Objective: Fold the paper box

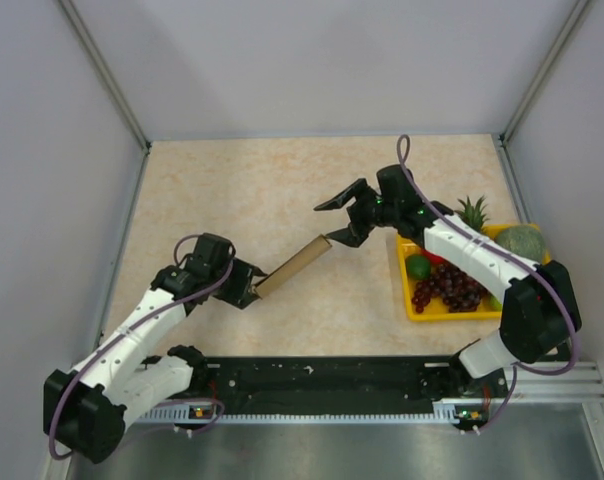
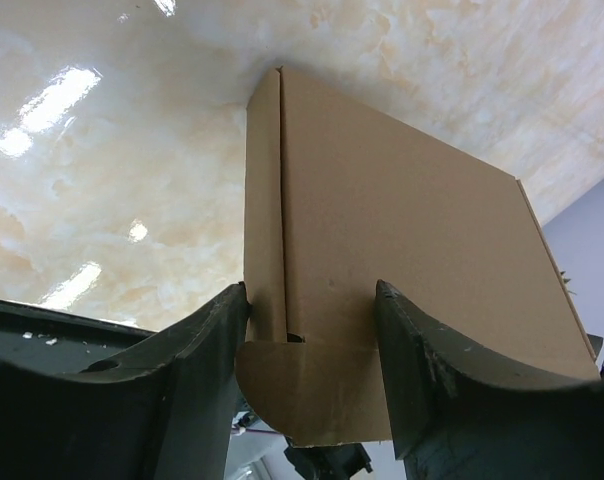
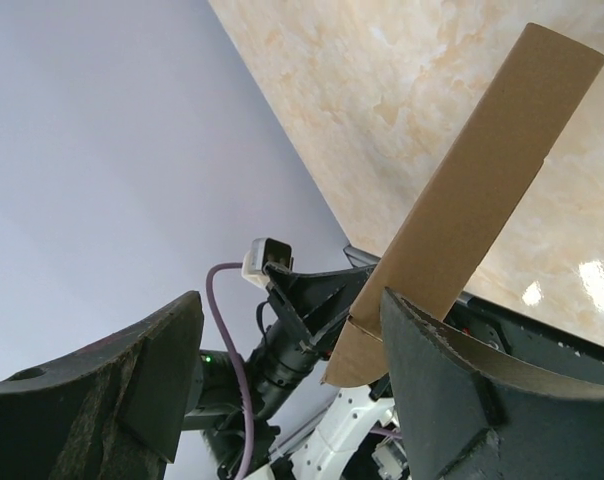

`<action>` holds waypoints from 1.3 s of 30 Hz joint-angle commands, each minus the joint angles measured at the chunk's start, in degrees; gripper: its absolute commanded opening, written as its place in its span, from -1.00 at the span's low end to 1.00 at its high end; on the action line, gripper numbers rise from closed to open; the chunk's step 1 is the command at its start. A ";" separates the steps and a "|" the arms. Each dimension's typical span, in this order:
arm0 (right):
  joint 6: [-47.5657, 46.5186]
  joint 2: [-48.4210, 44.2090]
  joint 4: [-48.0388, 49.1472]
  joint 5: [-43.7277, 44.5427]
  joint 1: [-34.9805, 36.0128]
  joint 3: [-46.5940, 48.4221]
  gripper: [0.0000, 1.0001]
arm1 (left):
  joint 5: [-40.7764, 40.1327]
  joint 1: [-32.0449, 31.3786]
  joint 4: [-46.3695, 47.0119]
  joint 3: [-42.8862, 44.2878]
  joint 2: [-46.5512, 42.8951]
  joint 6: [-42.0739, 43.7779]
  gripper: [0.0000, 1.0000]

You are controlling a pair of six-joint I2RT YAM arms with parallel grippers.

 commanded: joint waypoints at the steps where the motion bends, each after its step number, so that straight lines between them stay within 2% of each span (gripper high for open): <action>1: 1.49 -1.23 0.72 -3.47 1.30 -2.04 0.43 | 3.45 0.33 6.12 3.31 1.35 1.22 0.15; 16: -0.80 -0.35 0.55 -1.97 -1.51 -4.94 0.43 | 3.53 5.35 6.39 8.32 5.13 5.35 0.10; 28: -1.94 1.06 0.46 -1.80 -3.36 -5.64 0.43 | 4.85 7.64 6.91 10.70 8.56 8.17 0.18; 33: -1.94 0.53 0.99 -1.80 -3.54 -7.40 0.43 | 8.28 7.64 8.67 9.65 9.69 8.61 0.18; 39: -2.82 0.27 2.13 -1.45 -4.06 -9.34 0.44 | 6.71 7.90 7.27 9.73 9.35 9.57 0.28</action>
